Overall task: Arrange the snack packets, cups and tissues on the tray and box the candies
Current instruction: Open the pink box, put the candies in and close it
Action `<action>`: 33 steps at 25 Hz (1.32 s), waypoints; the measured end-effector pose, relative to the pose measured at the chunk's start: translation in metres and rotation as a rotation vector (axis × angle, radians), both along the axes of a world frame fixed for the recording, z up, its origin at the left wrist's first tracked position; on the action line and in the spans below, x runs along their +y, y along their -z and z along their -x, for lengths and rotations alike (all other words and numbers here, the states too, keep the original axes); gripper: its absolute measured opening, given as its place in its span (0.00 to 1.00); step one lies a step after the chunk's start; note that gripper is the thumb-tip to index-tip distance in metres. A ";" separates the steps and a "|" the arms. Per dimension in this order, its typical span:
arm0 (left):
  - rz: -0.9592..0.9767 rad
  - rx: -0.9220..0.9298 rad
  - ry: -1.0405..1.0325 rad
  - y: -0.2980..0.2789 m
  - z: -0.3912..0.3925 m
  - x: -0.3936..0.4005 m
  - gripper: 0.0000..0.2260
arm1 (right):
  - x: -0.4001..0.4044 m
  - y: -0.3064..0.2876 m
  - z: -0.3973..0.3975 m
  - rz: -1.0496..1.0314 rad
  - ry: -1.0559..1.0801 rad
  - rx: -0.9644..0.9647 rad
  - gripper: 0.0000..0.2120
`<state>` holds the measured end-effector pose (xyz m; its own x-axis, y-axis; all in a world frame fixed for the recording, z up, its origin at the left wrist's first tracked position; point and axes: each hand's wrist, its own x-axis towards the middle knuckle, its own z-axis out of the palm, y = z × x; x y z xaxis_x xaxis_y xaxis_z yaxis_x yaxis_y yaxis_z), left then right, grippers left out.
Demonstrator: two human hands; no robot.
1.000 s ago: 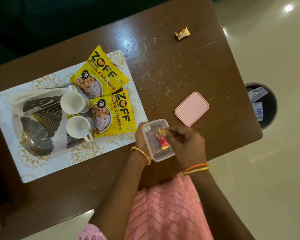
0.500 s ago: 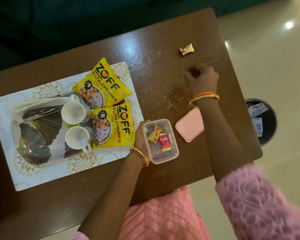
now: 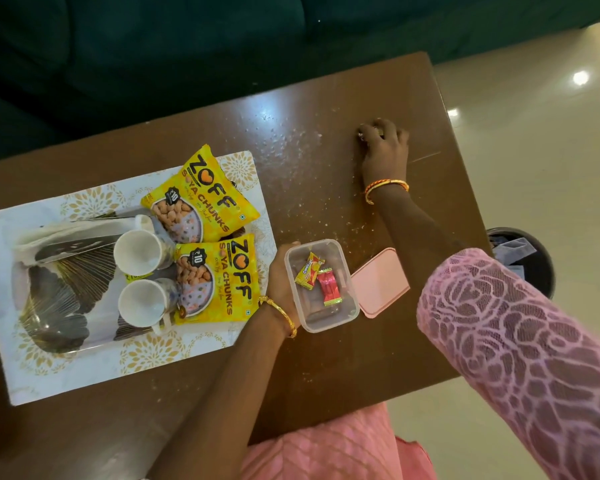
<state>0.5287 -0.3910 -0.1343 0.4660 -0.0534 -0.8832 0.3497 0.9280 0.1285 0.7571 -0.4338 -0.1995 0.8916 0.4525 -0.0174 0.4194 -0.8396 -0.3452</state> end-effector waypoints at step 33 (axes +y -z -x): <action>-0.004 0.092 0.156 0.028 0.079 -0.027 0.15 | -0.113 -0.041 0.172 0.230 0.413 0.419 0.46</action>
